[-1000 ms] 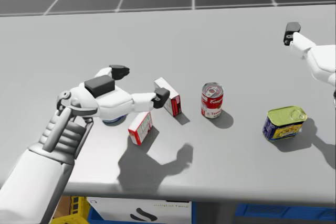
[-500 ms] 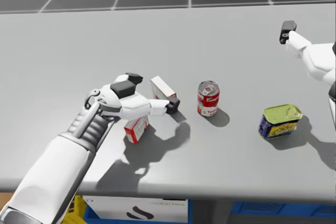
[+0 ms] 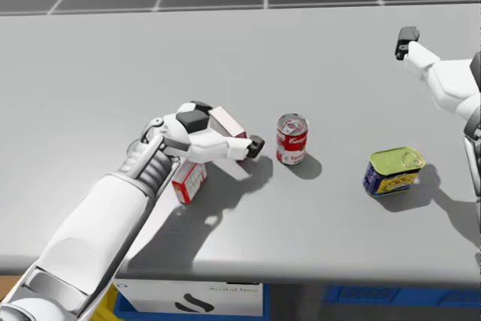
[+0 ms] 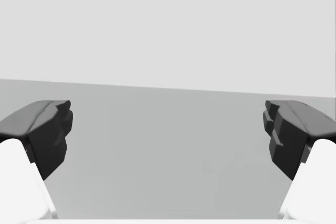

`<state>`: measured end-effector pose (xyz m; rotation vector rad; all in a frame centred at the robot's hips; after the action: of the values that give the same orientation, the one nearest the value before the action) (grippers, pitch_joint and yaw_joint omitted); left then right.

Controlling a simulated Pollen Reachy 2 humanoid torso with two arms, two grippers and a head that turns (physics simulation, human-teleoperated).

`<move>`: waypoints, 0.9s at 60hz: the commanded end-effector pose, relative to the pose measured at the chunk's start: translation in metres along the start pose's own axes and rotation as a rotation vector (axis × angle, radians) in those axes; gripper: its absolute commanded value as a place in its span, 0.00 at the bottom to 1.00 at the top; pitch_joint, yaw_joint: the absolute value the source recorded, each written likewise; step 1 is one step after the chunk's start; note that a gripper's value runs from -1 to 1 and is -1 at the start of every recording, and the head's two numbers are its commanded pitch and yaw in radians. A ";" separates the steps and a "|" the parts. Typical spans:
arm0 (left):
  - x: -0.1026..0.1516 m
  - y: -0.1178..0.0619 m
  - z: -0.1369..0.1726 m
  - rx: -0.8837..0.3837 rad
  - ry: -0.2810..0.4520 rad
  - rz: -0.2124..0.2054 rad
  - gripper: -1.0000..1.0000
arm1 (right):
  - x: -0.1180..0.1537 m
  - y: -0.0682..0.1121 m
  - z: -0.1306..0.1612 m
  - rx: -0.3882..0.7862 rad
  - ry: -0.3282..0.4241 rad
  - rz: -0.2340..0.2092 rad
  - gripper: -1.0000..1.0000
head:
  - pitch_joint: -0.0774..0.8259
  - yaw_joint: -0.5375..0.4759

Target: Grasp the pudding box and hold it up.

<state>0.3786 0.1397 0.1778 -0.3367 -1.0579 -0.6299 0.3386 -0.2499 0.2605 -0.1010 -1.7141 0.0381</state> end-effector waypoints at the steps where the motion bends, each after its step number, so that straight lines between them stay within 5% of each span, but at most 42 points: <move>1: -0.003 -0.003 -0.011 -0.001 0.019 0.003 0.00 | 0.001 -0.001 0.000 -0.001 -0.002 -0.001 0.00 | 0.81 0.60; 6: -0.005 -0.002 -0.011 0.001 0.028 0.006 0.01 | 0.001 -0.001 0.000 -0.001 -0.004 -0.001 0.00 | 0.81 0.60; 8: -0.006 -0.002 -0.010 0.005 0.027 0.005 0.25 | 0.001 -0.001 0.000 -0.001 -0.004 -0.001 0.00 | 0.81 0.60; 9: -0.007 -0.003 -0.009 0.003 0.030 0.003 0.90 | 0.001 -0.001 0.000 -0.001 -0.004 -0.001 0.00 | 0.81 0.60; 10: -0.007 -0.003 -0.009 0.003 0.032 -0.001 0.96 | 0.001 -0.001 0.000 -0.001 -0.004 -0.001 0.00 | 0.80 0.60; 22: -0.009 -0.005 -0.005 0.002 0.029 -0.015 1.00 | 0.001 -0.001 0.000 -0.002 -0.003 0.003 0.00 | 0.73 0.60; 41: -0.012 -0.007 -0.005 0.000 0.036 -0.023 1.00 | 0.001 -0.001 0.000 -0.006 -0.008 0.006 0.00 | 0.43 0.65; 54: -0.003 -0.008 0.001 0.000 0.019 -0.030 1.00 | 0.001 -0.001 0.000 -0.013 -0.007 0.011 0.00 | 0.37 0.66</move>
<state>0.3755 0.1356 0.1778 -0.3060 -1.0641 -0.6591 0.3381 -0.2506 0.2616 -0.1139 -1.7210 0.0372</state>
